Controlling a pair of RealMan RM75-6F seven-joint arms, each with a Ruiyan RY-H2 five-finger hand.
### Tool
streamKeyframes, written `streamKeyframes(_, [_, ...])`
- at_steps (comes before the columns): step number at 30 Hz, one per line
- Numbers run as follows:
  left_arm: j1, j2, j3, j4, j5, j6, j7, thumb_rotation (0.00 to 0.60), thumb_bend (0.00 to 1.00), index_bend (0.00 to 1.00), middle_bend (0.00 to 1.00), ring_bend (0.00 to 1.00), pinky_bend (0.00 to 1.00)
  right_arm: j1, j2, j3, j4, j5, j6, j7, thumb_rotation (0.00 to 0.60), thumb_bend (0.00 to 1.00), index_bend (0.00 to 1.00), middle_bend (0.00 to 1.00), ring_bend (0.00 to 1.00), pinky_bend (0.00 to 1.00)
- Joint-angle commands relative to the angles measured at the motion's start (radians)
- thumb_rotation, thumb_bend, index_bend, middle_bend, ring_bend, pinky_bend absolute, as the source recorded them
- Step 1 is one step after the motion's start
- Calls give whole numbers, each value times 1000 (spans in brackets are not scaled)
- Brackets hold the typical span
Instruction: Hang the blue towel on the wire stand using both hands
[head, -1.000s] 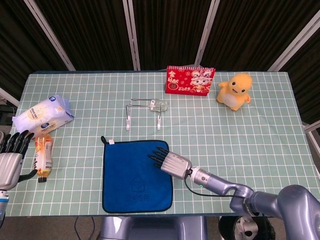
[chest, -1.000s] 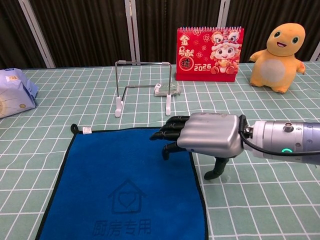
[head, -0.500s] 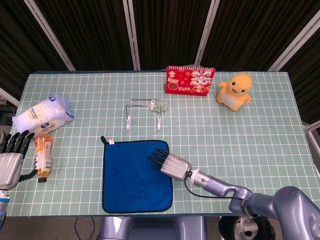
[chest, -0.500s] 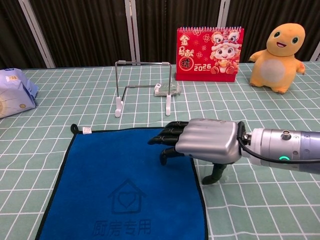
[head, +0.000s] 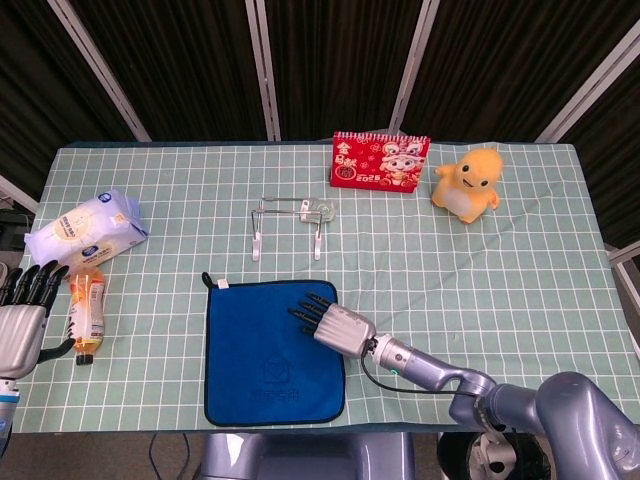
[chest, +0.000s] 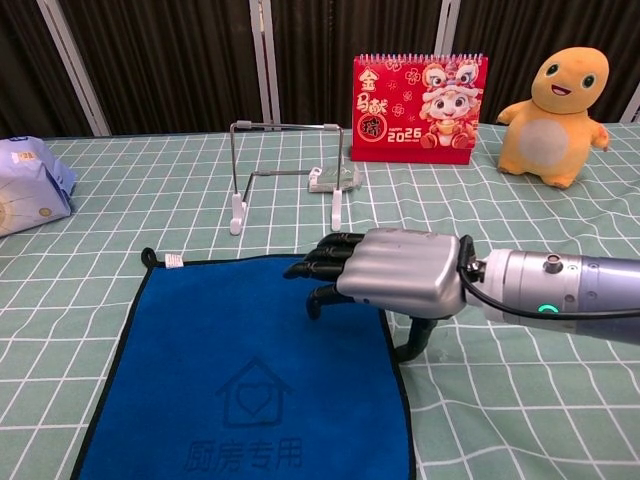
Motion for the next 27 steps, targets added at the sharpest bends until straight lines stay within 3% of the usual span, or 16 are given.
streamKeyframes(1, [-1,0,0,0,0,-1,1,600,14,0,0,0,0,-1,16,-4,-16,-1,6,-6,600,192,260,0,0,0])
streamKeyframes(19, [2,4,4,-4,10,5,-7,600,13,0,0,0,0,6,28,7,-84,17,-10,-69,600,195,261,0,0,0])
streamKeyframes(24, [1,5,4,-3,10,3,-11,600,12,0,0,0,0,11,23,21,-85,25,-7,-70,600,322,316,0,0,0])
streamKeyframes(27, [1,6,4,-2,9,3,-12,600,13,0,0,0,0,14,23,22,-85,22,0,-61,600,415,412,0,0,0])
